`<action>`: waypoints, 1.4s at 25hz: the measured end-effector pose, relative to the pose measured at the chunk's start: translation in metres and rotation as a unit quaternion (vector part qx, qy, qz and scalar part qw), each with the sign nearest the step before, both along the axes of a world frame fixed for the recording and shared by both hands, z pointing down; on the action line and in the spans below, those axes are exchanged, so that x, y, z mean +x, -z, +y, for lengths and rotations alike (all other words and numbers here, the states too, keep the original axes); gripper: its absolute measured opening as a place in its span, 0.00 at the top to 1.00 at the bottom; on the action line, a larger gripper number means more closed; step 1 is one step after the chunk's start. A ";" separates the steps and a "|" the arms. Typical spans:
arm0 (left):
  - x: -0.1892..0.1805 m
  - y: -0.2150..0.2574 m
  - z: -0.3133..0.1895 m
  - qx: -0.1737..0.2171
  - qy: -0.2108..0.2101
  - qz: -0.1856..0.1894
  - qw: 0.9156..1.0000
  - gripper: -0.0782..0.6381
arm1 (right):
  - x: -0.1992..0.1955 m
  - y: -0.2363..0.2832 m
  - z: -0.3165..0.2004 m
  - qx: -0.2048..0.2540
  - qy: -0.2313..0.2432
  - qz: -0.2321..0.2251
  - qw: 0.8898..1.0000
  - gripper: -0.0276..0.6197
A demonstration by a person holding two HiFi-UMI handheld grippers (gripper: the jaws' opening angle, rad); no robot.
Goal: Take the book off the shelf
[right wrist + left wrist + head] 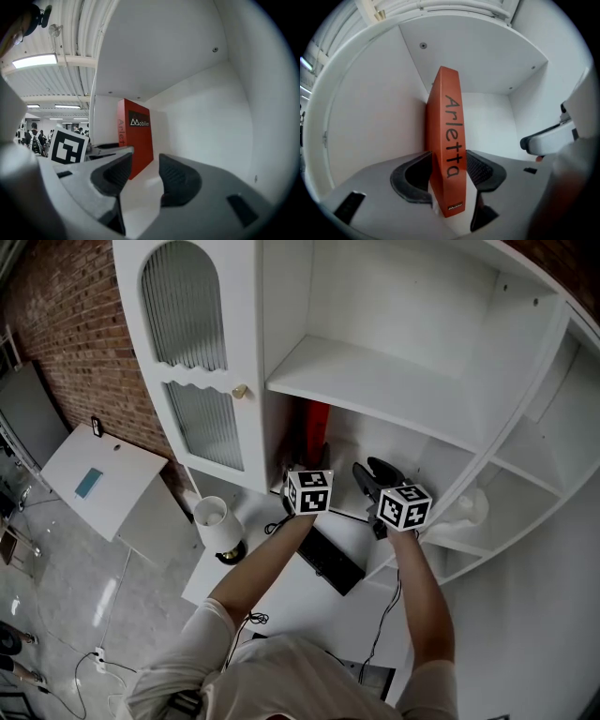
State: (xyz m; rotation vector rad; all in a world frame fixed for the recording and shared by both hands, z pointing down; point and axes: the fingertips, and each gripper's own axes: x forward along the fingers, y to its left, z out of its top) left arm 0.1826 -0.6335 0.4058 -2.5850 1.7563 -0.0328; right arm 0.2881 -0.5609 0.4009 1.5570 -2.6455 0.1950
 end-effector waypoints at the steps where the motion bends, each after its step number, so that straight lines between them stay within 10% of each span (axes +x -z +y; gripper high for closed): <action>1: -0.004 0.000 0.001 0.004 0.011 0.001 1.000 0.60 | -0.002 -0.001 0.001 0.000 0.002 0.000 1.000 0.68; 12: -0.033 -0.002 -0.021 -0.005 0.076 0.011 0.997 0.66 | -0.012 -0.006 0.012 0.001 0.018 0.011 1.000 0.68; 35: -0.041 0.013 0.089 0.036 0.013 0.037 0.999 0.69 | -0.022 -0.017 0.090 0.017 0.063 0.021 0.998 0.68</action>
